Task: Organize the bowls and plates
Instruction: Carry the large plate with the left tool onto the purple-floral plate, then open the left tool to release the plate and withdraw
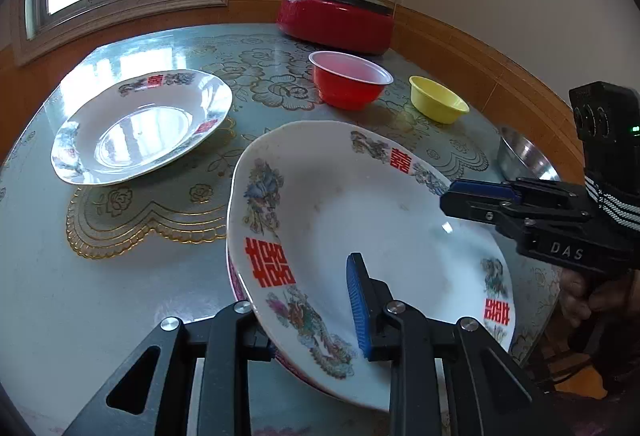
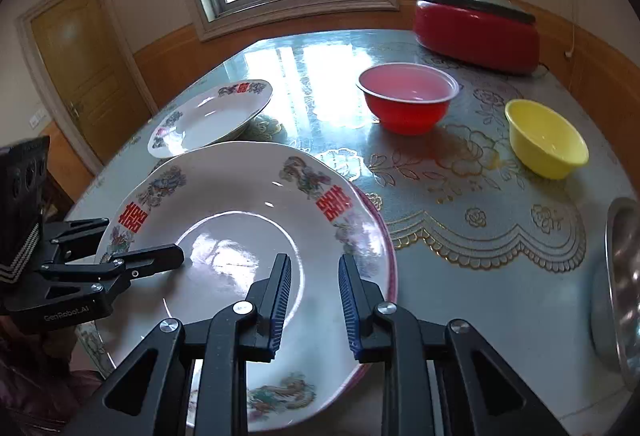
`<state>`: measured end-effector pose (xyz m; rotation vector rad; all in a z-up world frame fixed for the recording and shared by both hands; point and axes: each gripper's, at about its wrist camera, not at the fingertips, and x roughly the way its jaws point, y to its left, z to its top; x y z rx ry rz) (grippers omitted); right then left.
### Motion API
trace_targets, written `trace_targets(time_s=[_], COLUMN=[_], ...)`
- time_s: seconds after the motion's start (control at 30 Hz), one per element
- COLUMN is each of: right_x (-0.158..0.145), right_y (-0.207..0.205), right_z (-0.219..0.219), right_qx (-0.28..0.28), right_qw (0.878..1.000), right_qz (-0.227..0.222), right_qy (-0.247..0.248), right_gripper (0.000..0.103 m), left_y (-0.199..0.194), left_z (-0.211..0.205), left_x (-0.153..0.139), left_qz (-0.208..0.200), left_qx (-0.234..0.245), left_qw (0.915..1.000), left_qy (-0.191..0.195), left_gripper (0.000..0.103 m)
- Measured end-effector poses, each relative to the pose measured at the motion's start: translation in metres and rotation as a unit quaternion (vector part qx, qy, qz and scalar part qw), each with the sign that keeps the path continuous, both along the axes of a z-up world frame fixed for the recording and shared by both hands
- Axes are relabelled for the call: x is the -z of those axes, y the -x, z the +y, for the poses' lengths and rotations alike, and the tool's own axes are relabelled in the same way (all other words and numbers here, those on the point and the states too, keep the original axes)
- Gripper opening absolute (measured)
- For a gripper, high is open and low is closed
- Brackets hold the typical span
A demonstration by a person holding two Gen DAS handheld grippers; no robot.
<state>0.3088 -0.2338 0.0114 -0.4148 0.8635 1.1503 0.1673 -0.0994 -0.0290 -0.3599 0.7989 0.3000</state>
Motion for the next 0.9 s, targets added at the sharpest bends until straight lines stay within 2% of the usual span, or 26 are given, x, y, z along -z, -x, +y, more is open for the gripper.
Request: trace_targets(time_s=[0.17,0.23,0.3,0.47,0.6,0.7,0.8,0.9], right_x=[0.017,0.018,0.018,0.018,-0.002,-0.016,-0.013,0.001], right_y=[0.005,0.005,0.007,0.008,-0.004,-0.018,-0.035,-0.043], right_z=[0.009,0.009,0.010,0.010,-0.006,-0.022,-0.034,-0.043], right_qx=[-0.013,-0.015,-0.018,-0.022,0.016,0.073,0.133,0.158], right_qw=[1.000,1.000,0.999,0.999,0.998,0.994,0.988,0.984], right_qz=[0.015,0.023,0.023,0.036,0.048,0.045,0.045,0.071], right_qy=[0.022,0.016,0.016,0.008,-0.043,-0.071,-0.058,-0.038], right_gripper=[0.023,0.023,0.024,0.025,0.025,0.028,0.028,0.028], left_y=[0.002,0.005,0.005,0.010,0.013,0.014,0.016,0.018], left_z=[0.003,0.008,0.007,0.011,0.010,0.010,0.010,0.010], left_x=[0.006,0.007,0.005,0.005,0.003,0.002,0.001,-0.002], left_qz=[0.007,0.003,0.004,-0.001,-0.001,-0.003,-0.005,-0.008], left_qx=[-0.010,-0.014,-0.019,-0.030,-0.030,-0.030,-0.030,-0.029], left_qw=[0.9999,0.9996,0.9997,0.9993,0.9994,0.9994,0.9994,0.9995], left_qy=[0.010,0.024,0.015,0.022,0.017,0.017,0.017,0.010], left_gripper=[0.028,0.027,0.027,0.027,0.027,0.027,0.027,0.027])
